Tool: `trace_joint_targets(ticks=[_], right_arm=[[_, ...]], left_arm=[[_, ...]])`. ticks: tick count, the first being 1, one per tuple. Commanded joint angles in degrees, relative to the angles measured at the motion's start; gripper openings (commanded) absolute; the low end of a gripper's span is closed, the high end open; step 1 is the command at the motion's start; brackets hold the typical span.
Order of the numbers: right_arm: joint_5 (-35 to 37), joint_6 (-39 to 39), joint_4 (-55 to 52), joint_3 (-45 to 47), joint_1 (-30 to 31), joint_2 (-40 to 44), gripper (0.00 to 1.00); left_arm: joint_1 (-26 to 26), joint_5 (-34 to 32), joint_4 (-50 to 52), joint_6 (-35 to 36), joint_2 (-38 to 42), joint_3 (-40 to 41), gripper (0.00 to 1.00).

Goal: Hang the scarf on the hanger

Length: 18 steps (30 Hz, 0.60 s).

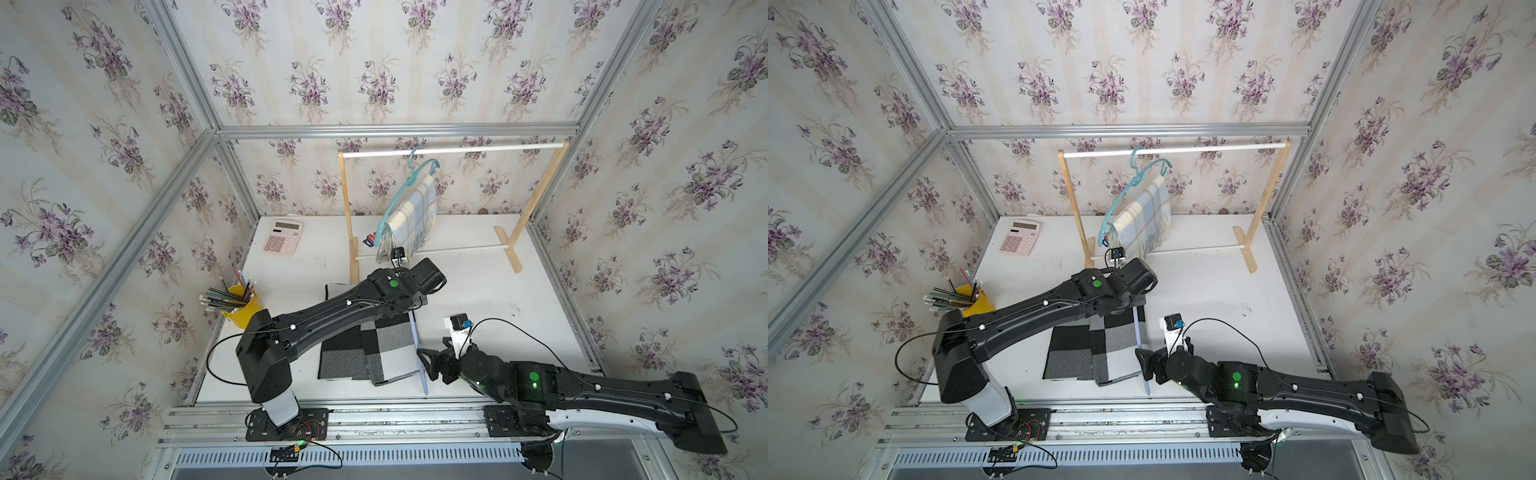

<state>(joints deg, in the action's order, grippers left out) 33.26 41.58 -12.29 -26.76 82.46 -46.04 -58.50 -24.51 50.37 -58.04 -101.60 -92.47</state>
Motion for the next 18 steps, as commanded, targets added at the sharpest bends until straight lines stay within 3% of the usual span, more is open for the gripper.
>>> trace_joint_targets(ticks=[1,6,11,18], right_arm=[[12.3,-2.8,3.4,0.4,2.7,-4.1,0.92],[17.8,-9.1,14.7,0.3,1.7,-13.1,0.92],[11.6,-13.3,22.0,-1.3,-6.0,-21.6,0.87],[8.2,-17.1,29.9,-1.5,-10.1,-28.6,0.75]], left_arm=[[-0.5,-5.2,9.5,-4.6,-4.1,-5.8,0.0],[-1.1,-6.5,16.2,-7.4,-10.2,-14.1,0.0],[-1.2,-6.8,19.6,-8.7,-13.3,-18.3,0.0],[-1.2,-7.7,19.9,-9.5,-13.8,-18.7,0.0]])
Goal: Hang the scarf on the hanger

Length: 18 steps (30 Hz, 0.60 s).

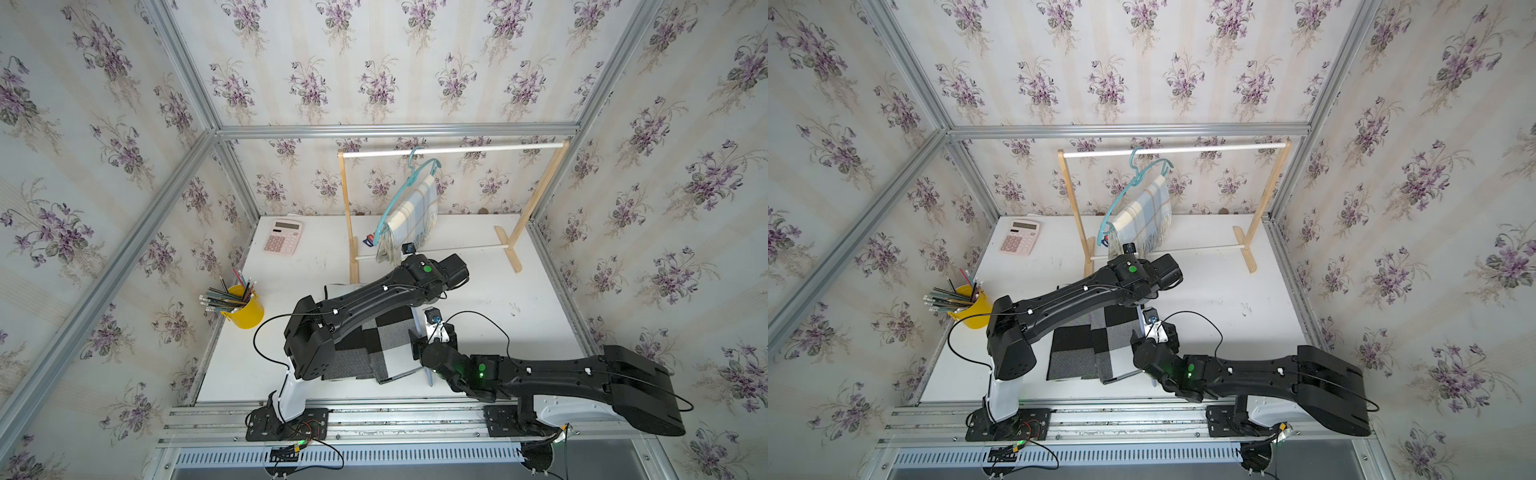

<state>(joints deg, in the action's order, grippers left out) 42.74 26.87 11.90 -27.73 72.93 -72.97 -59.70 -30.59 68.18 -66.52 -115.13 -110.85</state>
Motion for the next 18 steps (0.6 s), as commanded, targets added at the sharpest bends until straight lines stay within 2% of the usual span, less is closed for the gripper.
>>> trace_joint_targets(ticks=[1,7,13,18], right_arm=[[-1.6,-2.8,6.6,-0.8,-0.9,-2.4,0.72],[-2.4,-3.4,8.2,-3.5,-3.5,-7.9,0.55],[0.9,-1.5,5.0,-4.8,-3.9,-10.6,0.39],[1.6,0.1,2.7,-4.5,-4.5,-10.2,0.09]], left_arm=[[0.0,-1.7,2.1,-1.0,-0.4,-0.3,0.0],[0.1,-1.4,2.1,-1.0,-0.9,-0.9,0.0],[0.0,-1.3,2.6,-1.0,-1.4,-2.0,0.0],[0.0,-0.3,2.6,-0.7,-2.1,-3.1,0.0]])
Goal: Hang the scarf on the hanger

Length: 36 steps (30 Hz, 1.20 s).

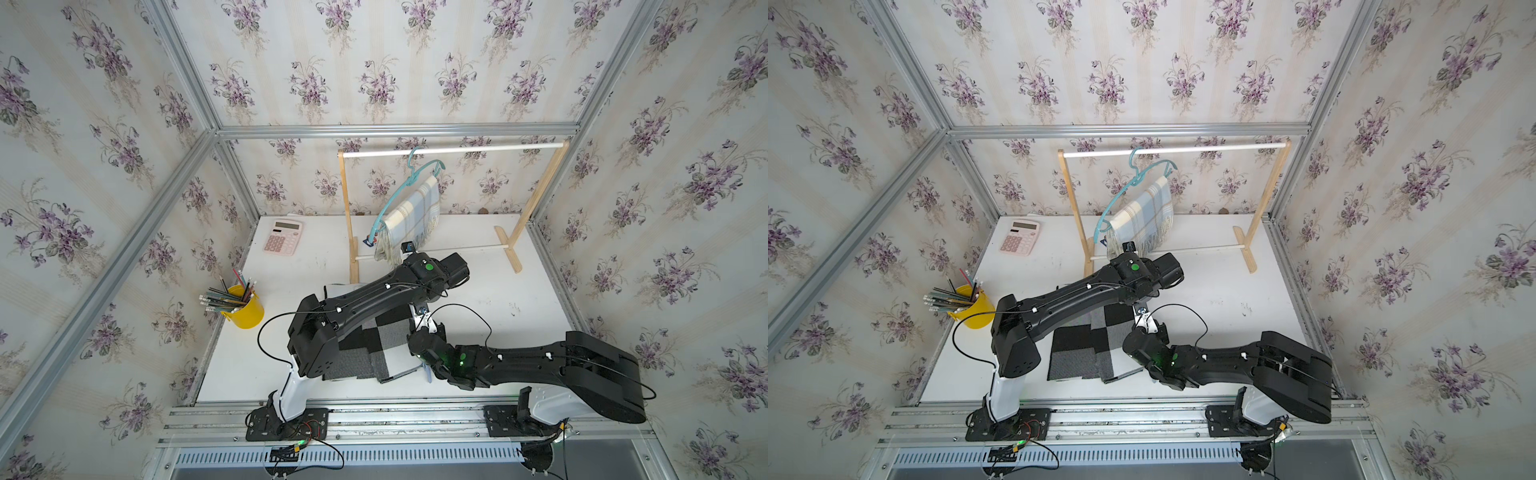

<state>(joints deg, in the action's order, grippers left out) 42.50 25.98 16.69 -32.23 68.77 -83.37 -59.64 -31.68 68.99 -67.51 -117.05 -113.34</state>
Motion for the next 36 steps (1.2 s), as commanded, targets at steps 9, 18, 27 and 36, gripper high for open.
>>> trace_joint_targets(ticks=[9,18,27,36], right_arm=[[-6.9,4.5,-1.6,3.5,-3.5,5.2,0.0],[-15.6,9.2,-0.2,7.5,-7.1,10.3,0.0],[-20.1,11.6,-1.1,7.6,-9.2,12.3,0.0],[-21.0,12.7,-2.4,7.2,-9.3,12.6,0.0]], left_arm=[[0.0,3.3,-2.1,4.3,9.9,8.3,0.67],[0.1,11.3,-17.2,12.3,43.5,41.3,0.95],[12.6,24.8,-41.0,12.4,52.3,70.5,0.81],[18.9,32.5,-55.8,17.8,37.2,72.2,0.67]])
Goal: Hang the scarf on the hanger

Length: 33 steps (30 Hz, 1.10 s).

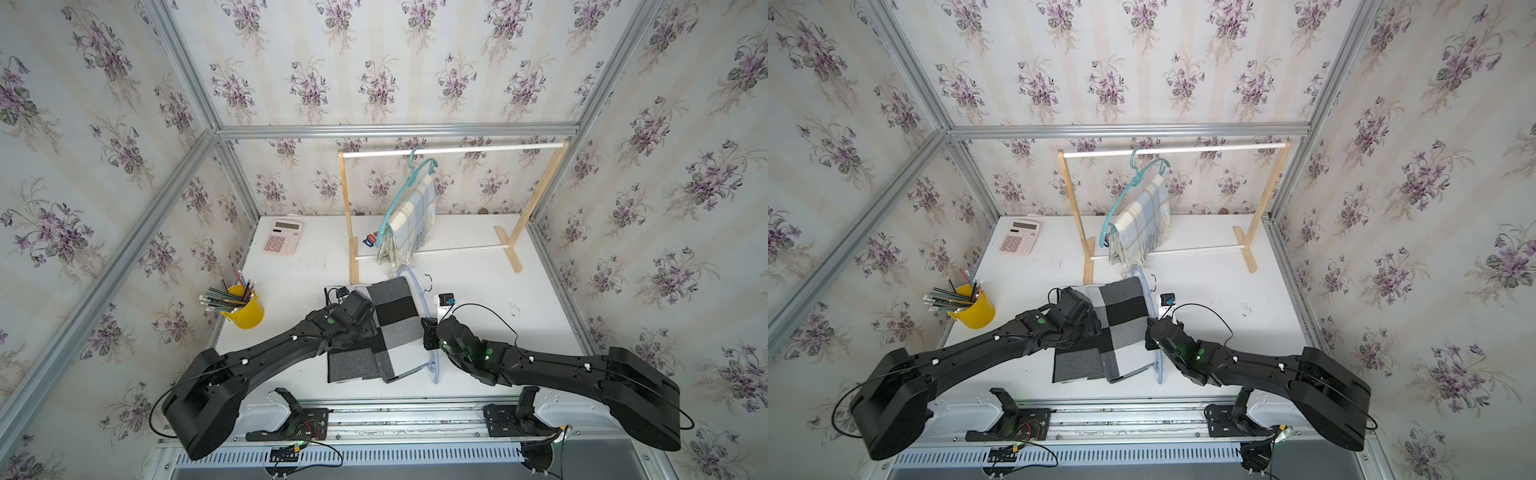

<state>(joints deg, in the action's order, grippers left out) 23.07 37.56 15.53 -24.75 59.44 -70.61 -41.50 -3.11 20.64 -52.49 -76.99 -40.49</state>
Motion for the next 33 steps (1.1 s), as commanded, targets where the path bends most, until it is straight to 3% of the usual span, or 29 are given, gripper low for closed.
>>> trace_joint_targets(ticks=[1,7,12,18,21,24,33], right_arm=[[-1.6,1.2,-1.3,-0.3,0.1,-0.2,0.0],[-1.7,1.5,-1.5,-0.3,0.1,-0.4,0.0],[-1.6,1.5,-1.7,-0.3,0.1,-0.3,0.0],[-0.8,1.6,-2.6,-0.1,0.1,0.5,0.0],[-0.3,1.6,-3.2,-0.2,0.0,0.7,0.0],[-0.2,1.8,-3.3,-0.1,0.1,0.7,0.0],[-0.2,1.6,-3.1,0.0,0.1,0.6,0.0]], left_arm=[[1.2,4.0,-7.8,3.0,-3.6,-1.1,0.67],[4.7,8.4,-8.4,3.9,-12.3,-2.9,0.56],[5.5,11.5,-9.7,4.7,-15.0,-3.4,0.35],[5.4,10.4,-7.5,5.7,-11.0,-3.6,0.11],[5.5,9.3,-4.8,6.6,-8.1,-4.1,0.12],[5.5,9.0,-2.7,7.0,-7.0,-4.6,0.26],[5.5,10.3,-2.6,7.1,-10.1,-4.8,0.41]])
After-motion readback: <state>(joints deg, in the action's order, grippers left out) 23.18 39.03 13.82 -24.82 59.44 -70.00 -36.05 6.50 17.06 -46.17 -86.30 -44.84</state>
